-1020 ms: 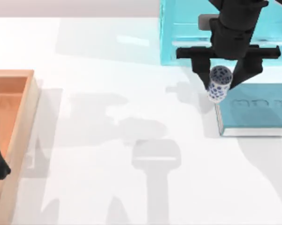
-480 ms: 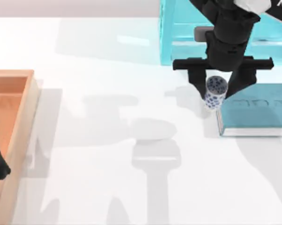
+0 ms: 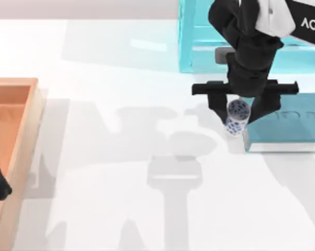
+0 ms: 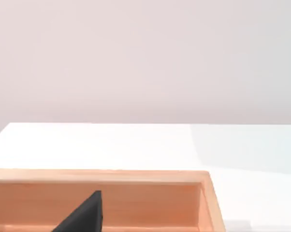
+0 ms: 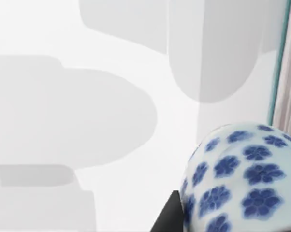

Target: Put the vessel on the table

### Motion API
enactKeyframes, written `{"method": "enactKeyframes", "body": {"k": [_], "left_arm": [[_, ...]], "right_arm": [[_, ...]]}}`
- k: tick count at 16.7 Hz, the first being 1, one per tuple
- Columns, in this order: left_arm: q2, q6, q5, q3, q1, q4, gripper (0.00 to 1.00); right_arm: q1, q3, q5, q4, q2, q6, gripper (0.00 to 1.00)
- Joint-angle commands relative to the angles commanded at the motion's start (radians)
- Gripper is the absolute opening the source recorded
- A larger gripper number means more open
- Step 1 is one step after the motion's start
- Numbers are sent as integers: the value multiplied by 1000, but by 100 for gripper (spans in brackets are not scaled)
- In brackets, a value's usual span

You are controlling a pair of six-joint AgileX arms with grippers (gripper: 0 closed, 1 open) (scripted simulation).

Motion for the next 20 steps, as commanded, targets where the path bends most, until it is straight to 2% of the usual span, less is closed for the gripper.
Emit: {"method": "enactKeyframes", "body": {"k": [1, 14, 20], "left_arm": [[0, 0, 0, 0, 0, 0, 100], [0, 0, 0, 0, 0, 0, 100], [0, 0, 0, 0, 0, 0, 100]], "right_arm": [[0, 0, 0, 0, 0, 0, 0], [0, 0, 0, 0, 0, 0, 98], [0, 0, 0, 0, 0, 0, 100]]}}
